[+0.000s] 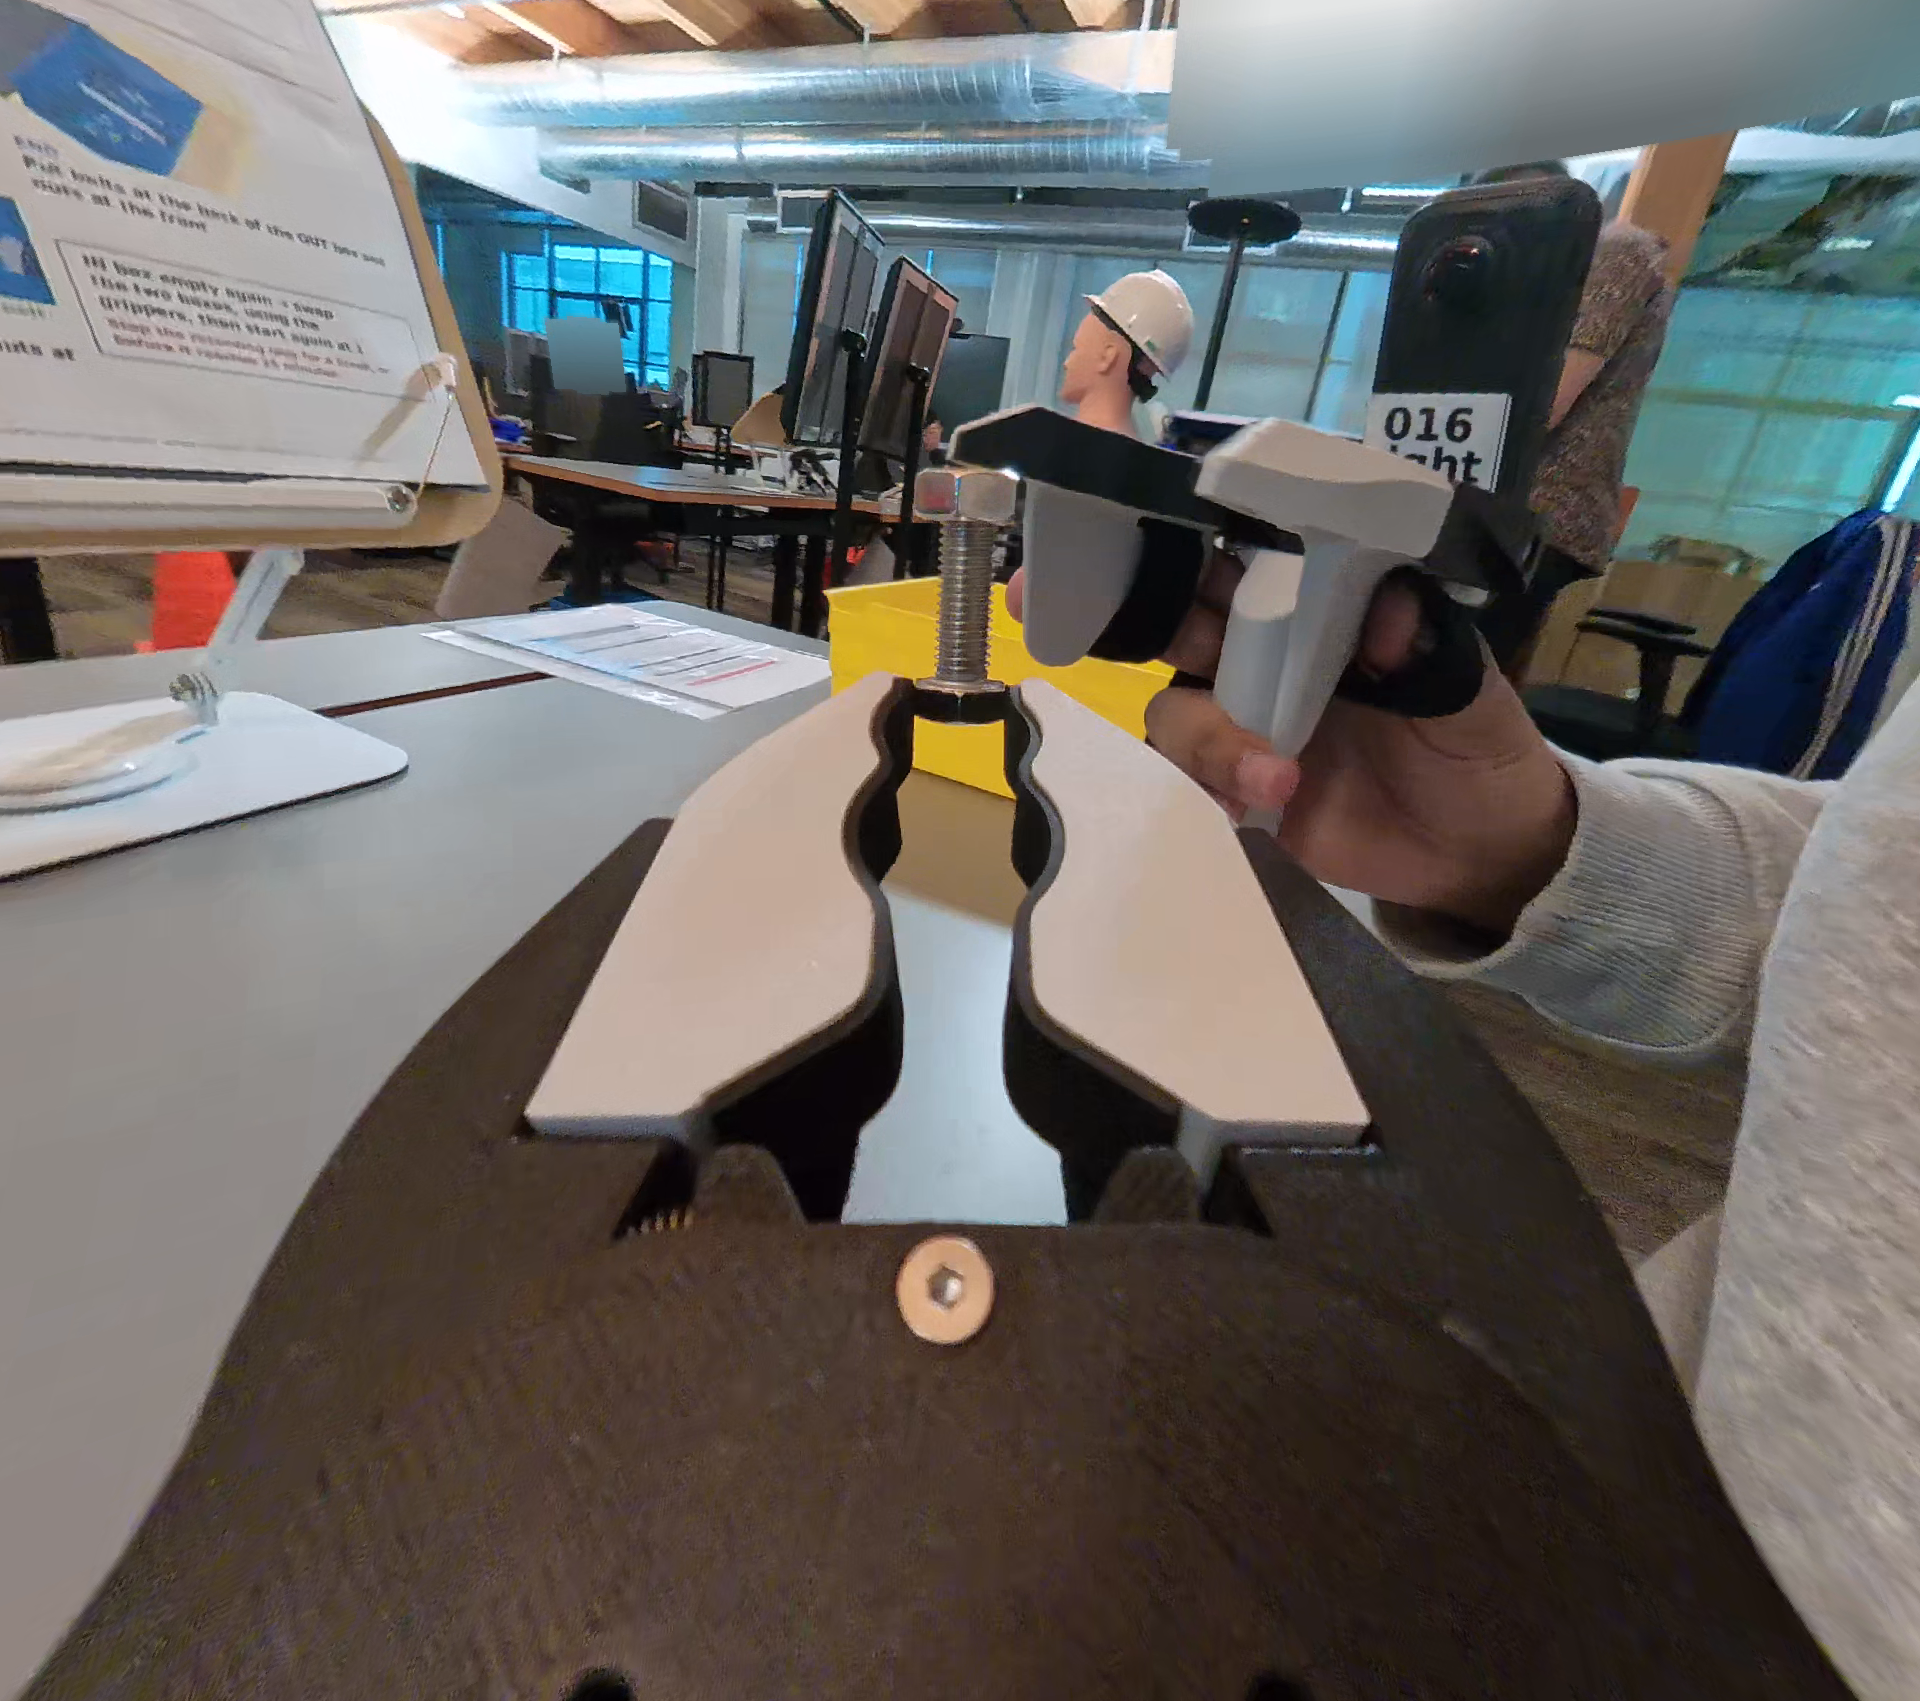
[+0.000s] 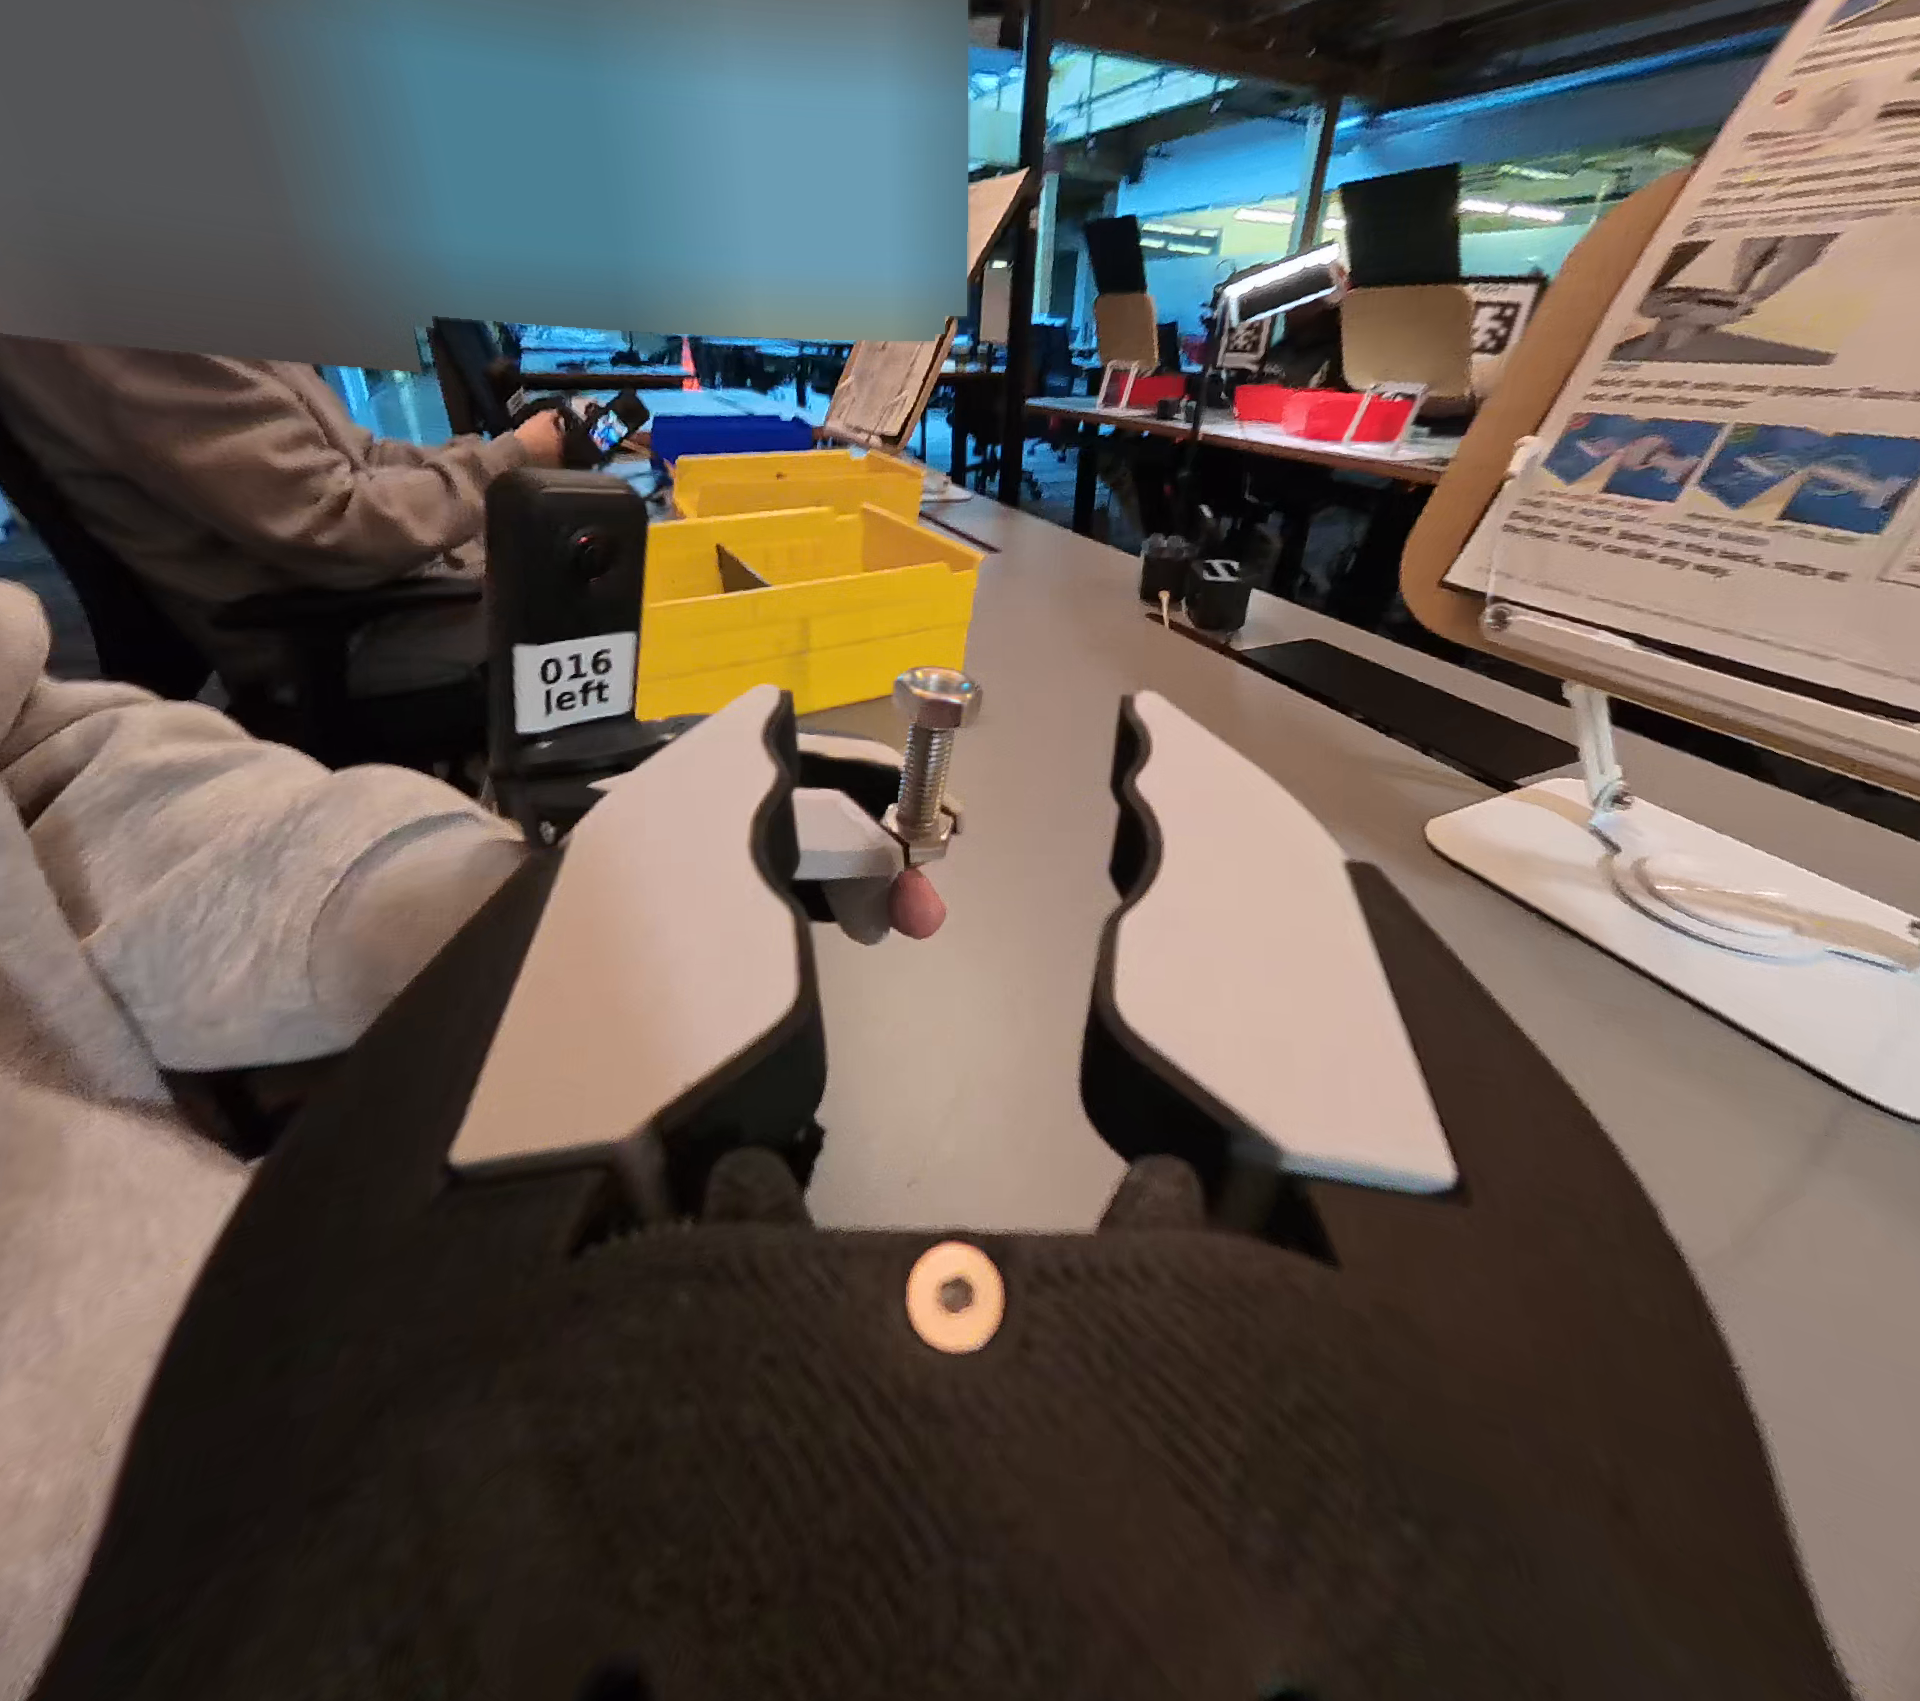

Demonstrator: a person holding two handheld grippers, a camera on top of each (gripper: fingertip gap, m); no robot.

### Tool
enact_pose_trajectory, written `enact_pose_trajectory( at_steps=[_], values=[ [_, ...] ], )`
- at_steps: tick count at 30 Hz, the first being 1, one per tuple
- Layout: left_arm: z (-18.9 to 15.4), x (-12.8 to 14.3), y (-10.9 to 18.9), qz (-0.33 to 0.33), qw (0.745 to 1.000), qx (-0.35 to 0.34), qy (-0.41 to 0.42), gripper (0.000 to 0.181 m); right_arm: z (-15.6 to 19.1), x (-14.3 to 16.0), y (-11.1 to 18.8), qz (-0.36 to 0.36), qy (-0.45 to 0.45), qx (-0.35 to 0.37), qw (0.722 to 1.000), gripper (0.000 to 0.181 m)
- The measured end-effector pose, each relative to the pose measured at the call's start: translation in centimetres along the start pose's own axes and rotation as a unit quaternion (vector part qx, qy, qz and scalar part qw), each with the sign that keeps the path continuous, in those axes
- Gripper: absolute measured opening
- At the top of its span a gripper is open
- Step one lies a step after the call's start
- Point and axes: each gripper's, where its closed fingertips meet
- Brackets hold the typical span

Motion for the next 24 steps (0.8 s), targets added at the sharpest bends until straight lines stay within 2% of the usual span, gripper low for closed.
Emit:
enact_pose_trajectory(
  at_steps=[8,18,24],
  values=[
    [0.8,0.3,-1.4,-0.020,0.999,-0.039,0.019,0.017,-0.6,0.2,0.2,-0.029,-0.048,0.009,0.998,0.062],
    [-0.5,1.2,-0.7,-0.006,1.000,-0.010,0.019,0.017,1.3,1.8,-1.7,-0.003,-0.050,-0.011,0.999,0.066],
    [0.2,0.9,-0.3,-0.012,0.999,-0.022,0.023,0.017,2.0,1.8,-1.8,-0.003,-0.044,-0.018,0.999,0.064]
  ],
)
Point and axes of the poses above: each gripper's, where its closed fingertips meet, y back along the fingers, x out of its underside, z = x × y across the jaws, and after that the axes turned 4 degrees about -y, right-handed
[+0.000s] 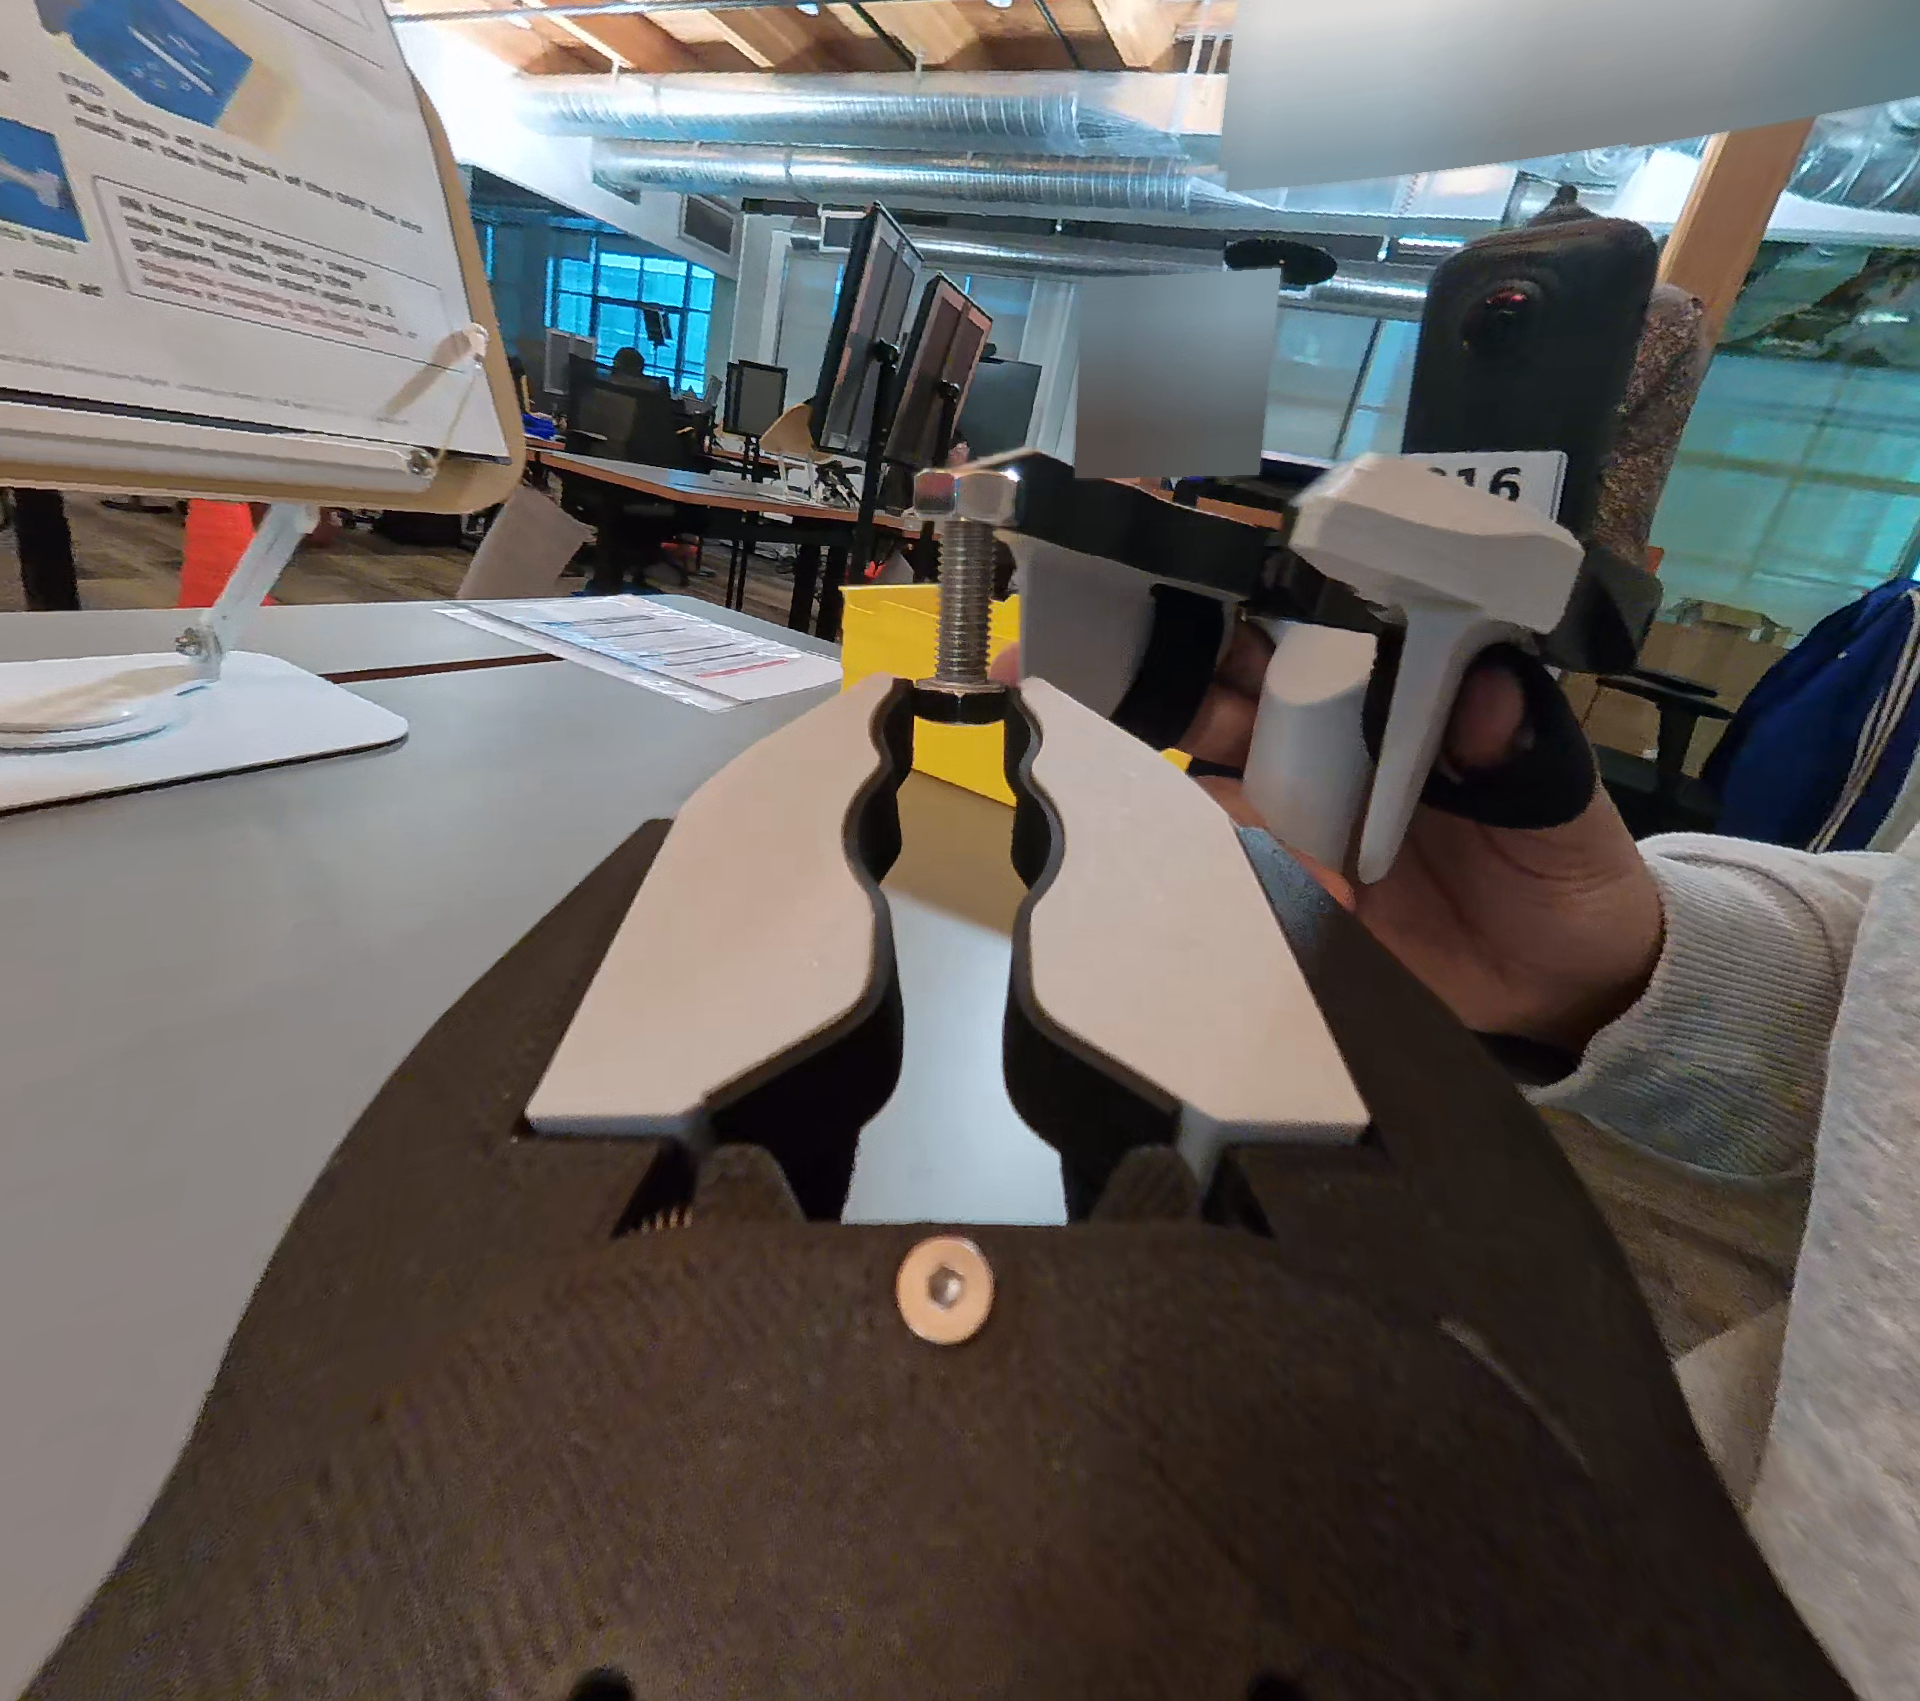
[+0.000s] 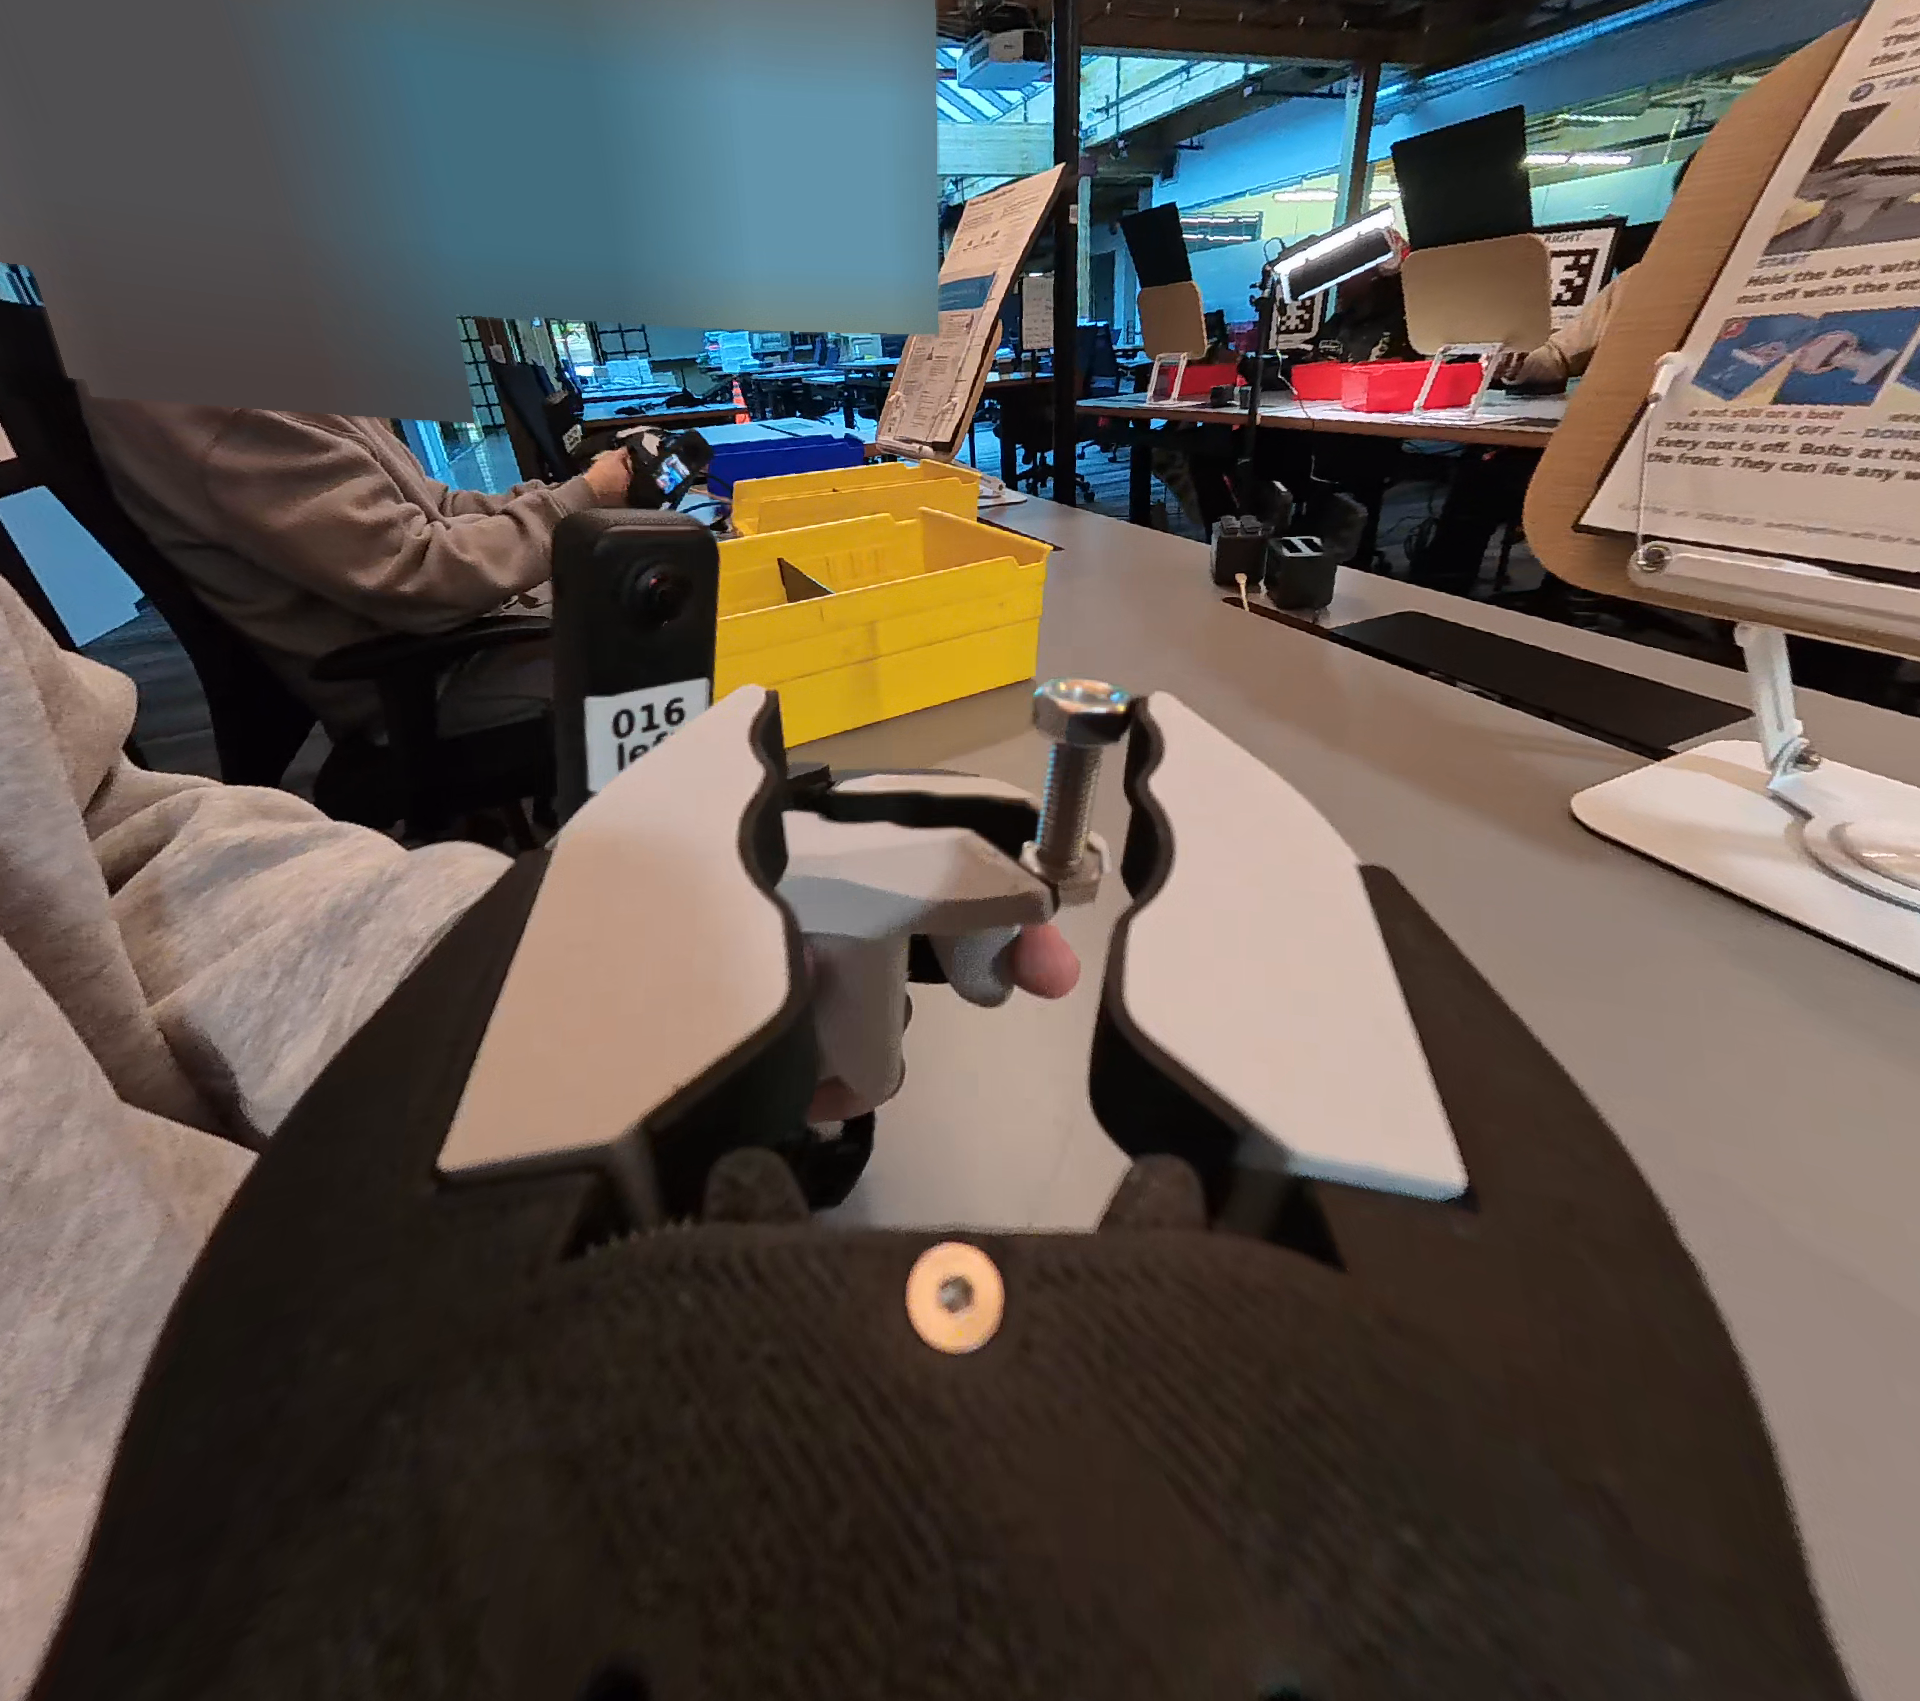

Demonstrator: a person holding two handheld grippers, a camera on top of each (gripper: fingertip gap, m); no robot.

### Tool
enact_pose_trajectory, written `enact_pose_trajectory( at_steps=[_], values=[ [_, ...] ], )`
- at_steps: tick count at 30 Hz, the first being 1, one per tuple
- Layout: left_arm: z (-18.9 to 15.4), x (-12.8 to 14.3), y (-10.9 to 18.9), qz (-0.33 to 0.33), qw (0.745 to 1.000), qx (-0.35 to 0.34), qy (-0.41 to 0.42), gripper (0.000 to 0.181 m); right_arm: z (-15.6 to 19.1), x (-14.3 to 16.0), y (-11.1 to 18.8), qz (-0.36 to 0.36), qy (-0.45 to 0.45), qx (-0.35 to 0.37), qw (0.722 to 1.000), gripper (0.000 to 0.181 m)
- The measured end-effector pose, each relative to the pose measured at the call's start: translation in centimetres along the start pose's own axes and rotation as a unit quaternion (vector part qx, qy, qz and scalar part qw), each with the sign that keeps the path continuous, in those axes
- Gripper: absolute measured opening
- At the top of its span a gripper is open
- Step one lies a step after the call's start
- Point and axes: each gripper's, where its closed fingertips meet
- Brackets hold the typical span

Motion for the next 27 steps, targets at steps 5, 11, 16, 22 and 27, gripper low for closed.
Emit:
enact_pose_trajectory(
  at_steps=[5,11,16,22,27],
  values=[
    [1.0,-0.3,0.3,-0.002,1.000,-0.016,-0.001,0.017,0.5,0.3,0.1,0.004,-0.010,-0.019,1.000,0.057],
    [0.9,0.0,0.3,0.003,1.000,-0.012,-0.004,0.017,-0.5,-0.1,0.7,-0.002,0.027,0.014,1.000,0.056],
    [0.4,0.2,0.2,0.008,1.000,0.002,-0.005,0.017,-0.4,0.4,0.4,0.006,0.010,0.006,1.000,0.064],
    [0.6,0.1,0.2,0.009,1.000,-0.006,-0.008,0.017,0.4,0.6,0.2,0.013,0.035,-0.001,0.999,0.062],
    [0.6,0.0,0.3,0.007,1.000,-0.007,-0.008,0.017,0.7,0.6,0.2,0.018,0.044,-0.004,0.999,0.057]
  ],
)
Point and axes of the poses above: each gripper's, where its closed fingertips meet, y back along the fingers, x out of its underside, z = x × y across the jaws, and after that the axes turned 4 degrees about -y, right-handed
